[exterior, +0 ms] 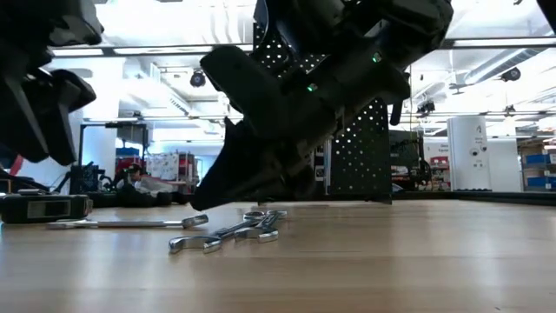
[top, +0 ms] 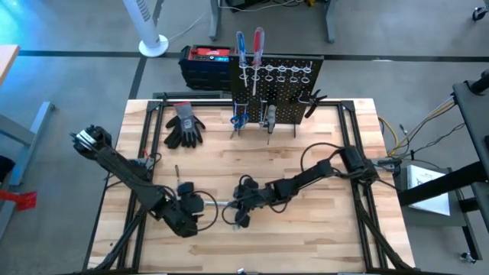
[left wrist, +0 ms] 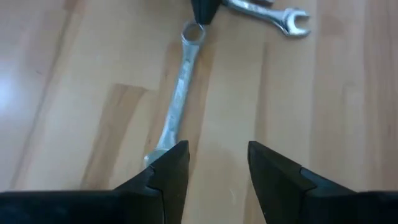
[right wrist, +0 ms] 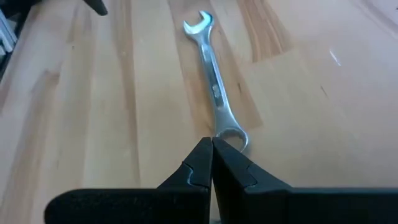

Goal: Hang tools onto peg board
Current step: Hang the right silver wrench on the peg board

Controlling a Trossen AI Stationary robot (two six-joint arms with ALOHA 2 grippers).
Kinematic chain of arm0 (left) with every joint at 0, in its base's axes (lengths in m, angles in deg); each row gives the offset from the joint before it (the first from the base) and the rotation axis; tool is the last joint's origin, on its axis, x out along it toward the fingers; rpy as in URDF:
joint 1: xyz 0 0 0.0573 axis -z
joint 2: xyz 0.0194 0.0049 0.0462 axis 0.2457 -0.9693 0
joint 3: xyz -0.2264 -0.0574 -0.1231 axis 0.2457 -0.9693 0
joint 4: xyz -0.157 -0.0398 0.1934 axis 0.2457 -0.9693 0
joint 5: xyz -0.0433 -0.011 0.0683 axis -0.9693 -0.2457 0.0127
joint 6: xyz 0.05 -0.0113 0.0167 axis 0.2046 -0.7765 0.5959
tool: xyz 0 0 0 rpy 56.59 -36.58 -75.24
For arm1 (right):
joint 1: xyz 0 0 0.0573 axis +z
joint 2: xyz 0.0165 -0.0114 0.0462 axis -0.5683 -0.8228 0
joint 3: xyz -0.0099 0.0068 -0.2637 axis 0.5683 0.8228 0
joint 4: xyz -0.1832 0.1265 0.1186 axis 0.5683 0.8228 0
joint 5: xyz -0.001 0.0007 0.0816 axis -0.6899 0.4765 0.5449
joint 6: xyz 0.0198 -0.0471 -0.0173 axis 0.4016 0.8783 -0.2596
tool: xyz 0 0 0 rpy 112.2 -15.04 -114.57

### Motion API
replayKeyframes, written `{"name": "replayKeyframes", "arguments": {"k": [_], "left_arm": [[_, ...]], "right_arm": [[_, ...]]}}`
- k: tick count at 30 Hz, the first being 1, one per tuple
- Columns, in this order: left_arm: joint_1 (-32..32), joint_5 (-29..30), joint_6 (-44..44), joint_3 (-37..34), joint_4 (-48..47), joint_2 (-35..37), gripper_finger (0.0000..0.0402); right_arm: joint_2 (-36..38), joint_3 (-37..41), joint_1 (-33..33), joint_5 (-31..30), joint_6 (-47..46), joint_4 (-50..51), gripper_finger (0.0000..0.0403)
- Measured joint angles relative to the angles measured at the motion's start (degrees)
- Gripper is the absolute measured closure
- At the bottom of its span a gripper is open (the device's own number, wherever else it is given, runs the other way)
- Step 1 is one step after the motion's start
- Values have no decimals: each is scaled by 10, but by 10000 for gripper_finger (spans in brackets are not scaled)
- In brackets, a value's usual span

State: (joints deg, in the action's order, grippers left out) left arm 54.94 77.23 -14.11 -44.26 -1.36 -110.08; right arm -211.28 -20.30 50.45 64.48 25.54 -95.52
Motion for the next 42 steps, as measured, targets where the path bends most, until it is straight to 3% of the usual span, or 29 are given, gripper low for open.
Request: {"name": "replayKeyframes", "arguments": {"k": [17, 31, 42], "left_arm": [[13, 27, 17, -1, -3, 1, 249], [14, 27, 6, -10, -3, 0, 248], [13, 40, 6, -57, 28, 0, 248]], "right_arm": [[-4, -5, -12, -16, 129, -1, 403], [-4, -3, -7, -15, 149, 6, 403], [-9, -2, -5, -14, 163, 16, 403]]}}
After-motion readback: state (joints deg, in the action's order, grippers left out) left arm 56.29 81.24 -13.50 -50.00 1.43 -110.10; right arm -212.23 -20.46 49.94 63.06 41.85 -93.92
